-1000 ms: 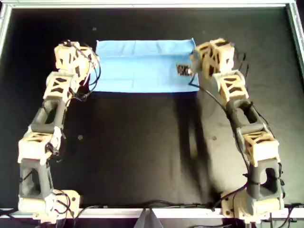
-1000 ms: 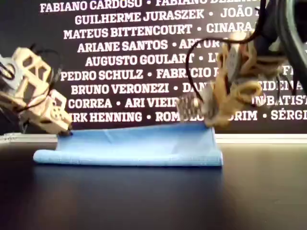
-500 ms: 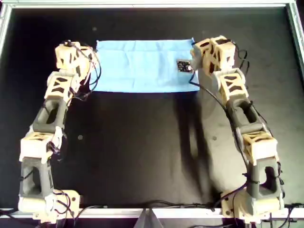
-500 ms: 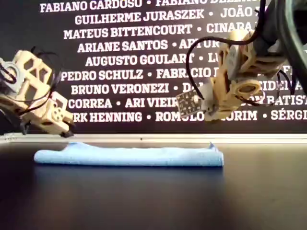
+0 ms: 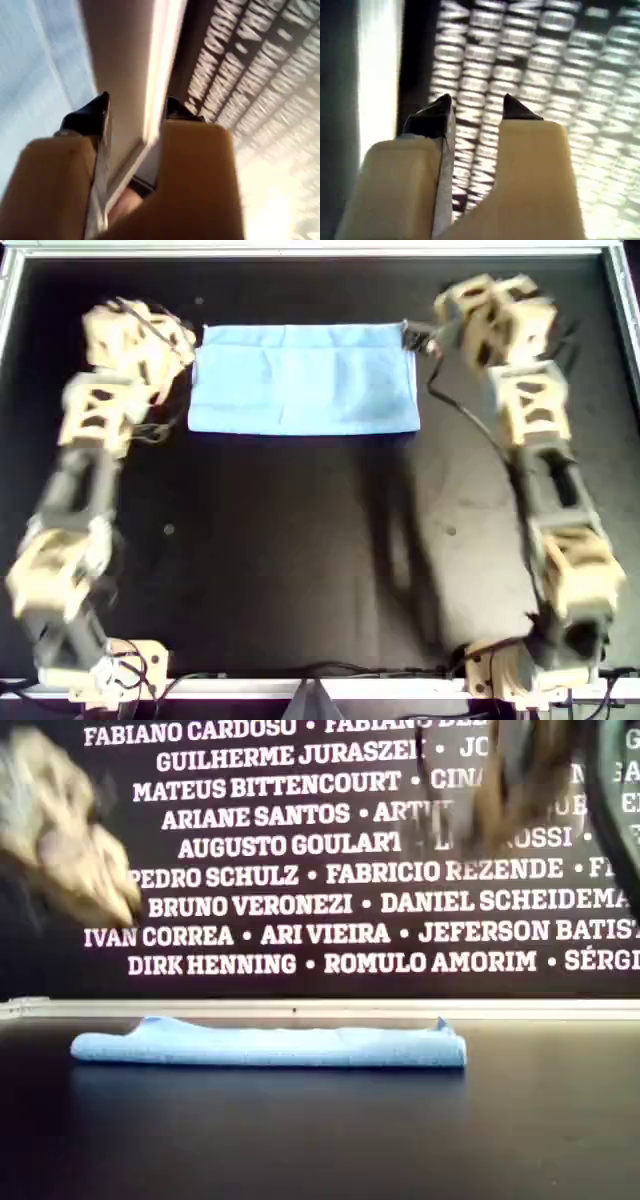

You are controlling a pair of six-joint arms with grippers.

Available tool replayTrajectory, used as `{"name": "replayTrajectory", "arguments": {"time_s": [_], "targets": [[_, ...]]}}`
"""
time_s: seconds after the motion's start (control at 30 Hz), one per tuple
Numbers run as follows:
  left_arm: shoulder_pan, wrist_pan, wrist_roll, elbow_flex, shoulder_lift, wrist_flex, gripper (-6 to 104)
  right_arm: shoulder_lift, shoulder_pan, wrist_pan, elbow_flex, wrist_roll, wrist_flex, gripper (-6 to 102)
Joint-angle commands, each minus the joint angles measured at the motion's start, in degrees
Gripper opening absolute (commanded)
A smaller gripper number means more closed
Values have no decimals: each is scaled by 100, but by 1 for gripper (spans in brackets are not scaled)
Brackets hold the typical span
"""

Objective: Fold a cloth

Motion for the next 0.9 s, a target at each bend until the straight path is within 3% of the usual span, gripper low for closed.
{"name": "replayTrajectory", "arguments": {"time_s": [0.0,0.13,0.4,0.6,0.8,0.87], "targets": [[62,-35,-53,958,2936,800,39,2496,70,-9,888,26,185,41],[123,-44,-53,2391,5212,1187,39,5001,26,0,2953,35,185,41],[114,-44,26,5818,8930,1195,39,9202,-9,44,7163,26,149,41],[114,-44,35,8332,10679,1151,39,11030,-62,624,9853,-79,158,41],[123,-44,35,9281,10846,1072,39,11979,-404,1318,11312,-70,70,41],[114,-44,35,9299,10846,1063,39,11900,-439,1389,11514,-62,70,41]]}}
